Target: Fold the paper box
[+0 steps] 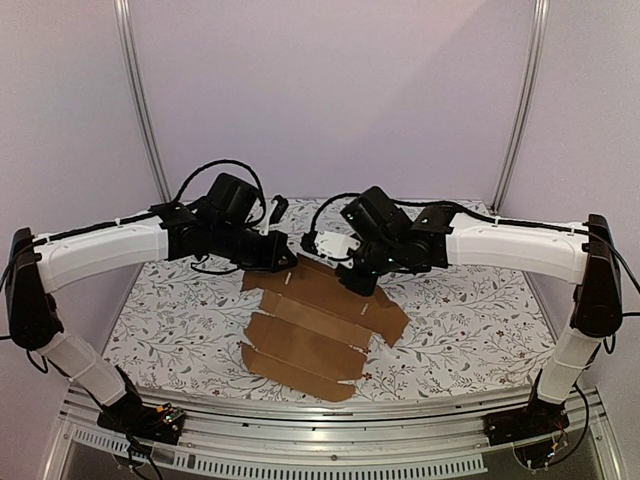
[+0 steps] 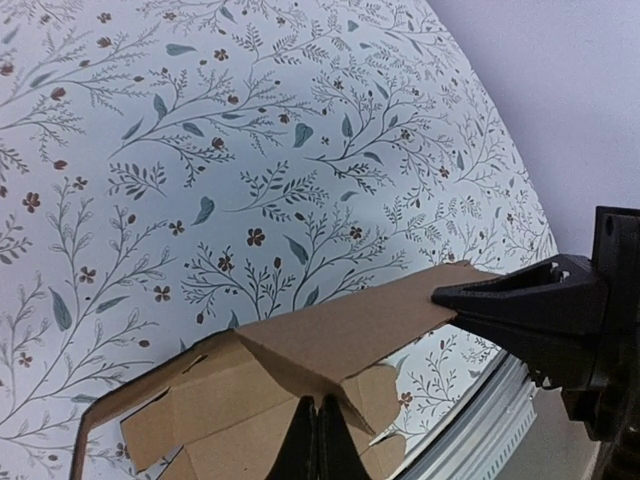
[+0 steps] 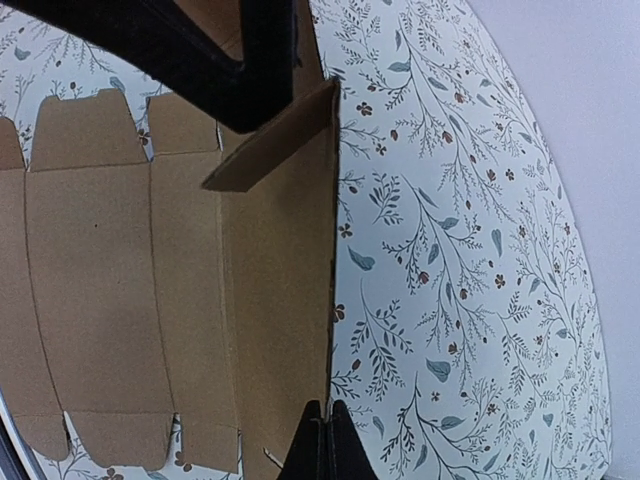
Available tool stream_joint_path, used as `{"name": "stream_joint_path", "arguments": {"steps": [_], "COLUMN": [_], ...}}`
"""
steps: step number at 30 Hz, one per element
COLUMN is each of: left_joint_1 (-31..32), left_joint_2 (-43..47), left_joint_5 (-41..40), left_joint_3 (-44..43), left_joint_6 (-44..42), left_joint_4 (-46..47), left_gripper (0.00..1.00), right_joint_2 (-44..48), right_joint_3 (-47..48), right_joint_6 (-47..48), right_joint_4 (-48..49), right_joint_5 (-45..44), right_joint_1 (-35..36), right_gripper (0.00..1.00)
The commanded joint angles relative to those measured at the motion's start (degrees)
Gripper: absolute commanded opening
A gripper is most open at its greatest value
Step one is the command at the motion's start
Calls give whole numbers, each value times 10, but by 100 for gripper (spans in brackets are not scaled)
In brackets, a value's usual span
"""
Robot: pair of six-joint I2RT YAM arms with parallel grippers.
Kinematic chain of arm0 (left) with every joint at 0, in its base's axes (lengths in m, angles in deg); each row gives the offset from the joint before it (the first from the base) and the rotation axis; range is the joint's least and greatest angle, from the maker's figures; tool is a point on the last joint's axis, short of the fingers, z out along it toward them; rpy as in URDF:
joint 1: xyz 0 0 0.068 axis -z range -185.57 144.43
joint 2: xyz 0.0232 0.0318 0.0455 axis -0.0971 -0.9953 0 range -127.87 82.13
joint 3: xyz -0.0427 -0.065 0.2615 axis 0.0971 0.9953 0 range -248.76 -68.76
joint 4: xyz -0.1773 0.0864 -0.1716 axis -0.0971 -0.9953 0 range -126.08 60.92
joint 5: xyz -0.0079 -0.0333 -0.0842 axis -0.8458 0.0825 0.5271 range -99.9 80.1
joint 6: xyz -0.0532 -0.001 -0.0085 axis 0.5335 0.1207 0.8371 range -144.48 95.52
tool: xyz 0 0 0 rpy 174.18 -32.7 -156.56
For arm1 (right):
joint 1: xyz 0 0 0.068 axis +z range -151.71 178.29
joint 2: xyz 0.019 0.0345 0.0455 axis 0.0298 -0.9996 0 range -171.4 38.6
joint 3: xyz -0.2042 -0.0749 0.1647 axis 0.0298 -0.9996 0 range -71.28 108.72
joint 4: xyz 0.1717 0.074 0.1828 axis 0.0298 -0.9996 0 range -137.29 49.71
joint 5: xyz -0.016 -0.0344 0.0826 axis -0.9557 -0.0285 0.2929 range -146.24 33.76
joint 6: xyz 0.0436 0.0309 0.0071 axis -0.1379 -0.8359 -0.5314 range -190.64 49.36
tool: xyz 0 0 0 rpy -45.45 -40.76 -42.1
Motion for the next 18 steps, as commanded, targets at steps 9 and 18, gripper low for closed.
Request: {"name": "stream_joint_path", "arguments": {"steps": [9,18], "left_joint_1": [18,14], "left_joint_2": [-16,8], "left_joint_5": [3,-47], "left_joint_3": [-13,-9], "left_joint_6": [11,-4], "left_joint_4": [17,-24], "left_gripper": [0,0], "right_joint_2": [26,26], "right_joint_3": [-10,-18], "right_joint_6": [-20,-27], "right_joint_4": [37,38], "right_joint_5": [-9,-53], "right_joint_1": [8,8], "right_gripper": [0,0]}}
